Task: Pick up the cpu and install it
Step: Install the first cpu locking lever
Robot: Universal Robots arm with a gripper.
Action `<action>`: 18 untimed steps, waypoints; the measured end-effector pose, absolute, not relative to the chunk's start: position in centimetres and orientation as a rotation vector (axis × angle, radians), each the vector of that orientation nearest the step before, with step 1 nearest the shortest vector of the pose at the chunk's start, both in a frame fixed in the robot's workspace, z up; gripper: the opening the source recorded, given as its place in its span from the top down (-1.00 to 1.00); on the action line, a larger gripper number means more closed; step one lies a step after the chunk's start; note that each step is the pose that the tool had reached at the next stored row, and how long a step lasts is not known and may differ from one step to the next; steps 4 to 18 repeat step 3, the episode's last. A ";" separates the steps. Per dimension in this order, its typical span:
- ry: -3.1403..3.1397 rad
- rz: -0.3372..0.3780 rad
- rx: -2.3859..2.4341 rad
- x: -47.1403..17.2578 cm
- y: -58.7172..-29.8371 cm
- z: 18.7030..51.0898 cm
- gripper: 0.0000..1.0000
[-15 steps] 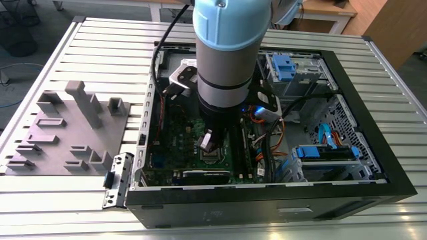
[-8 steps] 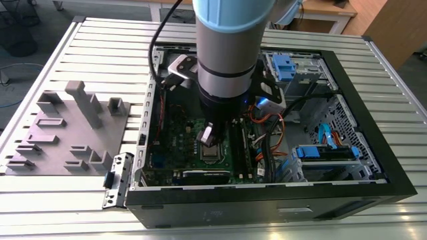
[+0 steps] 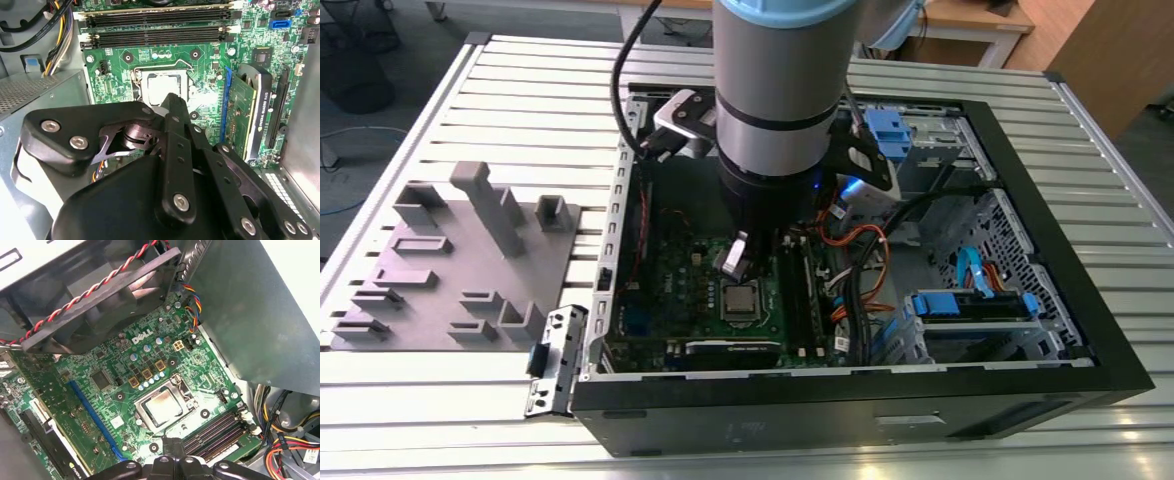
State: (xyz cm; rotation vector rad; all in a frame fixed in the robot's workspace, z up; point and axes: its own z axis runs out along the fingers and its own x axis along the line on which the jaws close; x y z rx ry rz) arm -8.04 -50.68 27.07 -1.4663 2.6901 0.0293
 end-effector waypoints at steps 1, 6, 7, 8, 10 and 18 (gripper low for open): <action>2.690 0.029 -1.466 -8.0 -50.7 27.1 0.79; 2.690 0.029 -1.466 -8.0 -50.7 27.1 0.79; 2.690 0.029 -1.466 -8.0 -50.7 27.1 0.79; 2.690 0.029 -1.466 -8.0 -50.7 27.1 0.79; 2.690 0.029 -1.466 -8.0 -50.7 27.1 0.79; 2.690 0.029 -1.466 -8.0 -50.7 27.1 0.79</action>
